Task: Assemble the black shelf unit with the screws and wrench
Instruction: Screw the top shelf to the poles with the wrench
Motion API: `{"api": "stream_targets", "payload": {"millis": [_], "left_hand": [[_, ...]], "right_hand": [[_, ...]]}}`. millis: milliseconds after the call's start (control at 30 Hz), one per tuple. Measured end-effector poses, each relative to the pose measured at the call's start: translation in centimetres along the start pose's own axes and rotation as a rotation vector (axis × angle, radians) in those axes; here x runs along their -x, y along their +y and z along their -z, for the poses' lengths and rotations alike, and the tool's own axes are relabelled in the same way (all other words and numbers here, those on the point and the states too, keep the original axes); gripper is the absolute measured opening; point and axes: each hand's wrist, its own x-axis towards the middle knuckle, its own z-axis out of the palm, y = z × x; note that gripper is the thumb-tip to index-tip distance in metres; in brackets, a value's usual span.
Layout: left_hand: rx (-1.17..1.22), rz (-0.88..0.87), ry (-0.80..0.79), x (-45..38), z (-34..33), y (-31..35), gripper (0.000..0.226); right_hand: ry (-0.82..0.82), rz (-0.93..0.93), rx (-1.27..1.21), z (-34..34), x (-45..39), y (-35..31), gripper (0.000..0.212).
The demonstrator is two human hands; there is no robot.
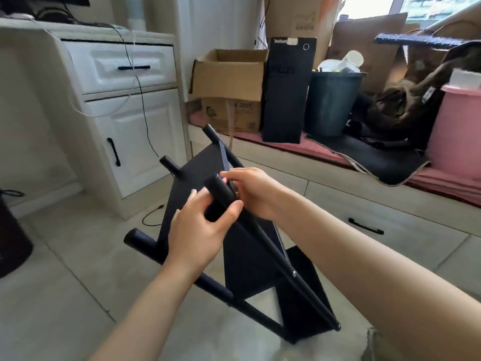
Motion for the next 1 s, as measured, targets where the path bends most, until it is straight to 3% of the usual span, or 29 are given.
{"api": "stream_targets", "payload": {"millis": [67,167,233,333,467,767,1000], "left_hand": [[0.028,0.014,0.023,0.5,-0.1,-1.4,0.029],[0.094,0.038,0.052,1.4,-1.5,-3.2,0.027],[0.141,0.064,0.065,2.0,-2.9,-4.1,0.039],[0.202,0.103,0.063,2.7,-5.2,-5.2,0.055],[0.287,0.2,0.013,4.3,-8.1,-6.9,0.059],[0.241,0.31,-0.079,8.3,-11.4,-11.2,0.061],[0.094,0.406,-0.197,11.5,-9.7,-16.0,0.071]], "right_hand": [[0.007,0.006,0.037,-0.4,-1.0,0.9,0.017],[0.023,-0.011,0.112,0.2,-1.7,2.5,0.008],[0.058,-0.029,0.144,1.3,-1.8,3.5,0.004],[0.022,-0.162,0.05,3.6,-1.5,4.9,0.025],[0.041,-0.254,-0.018,7.3,-0.8,7.6,0.034],[0.043,-0.318,0.004,11.5,0.2,14.8,0.047],[-0.094,-0.429,0.013,10.2,-0.5,20.0,0.052]]}}
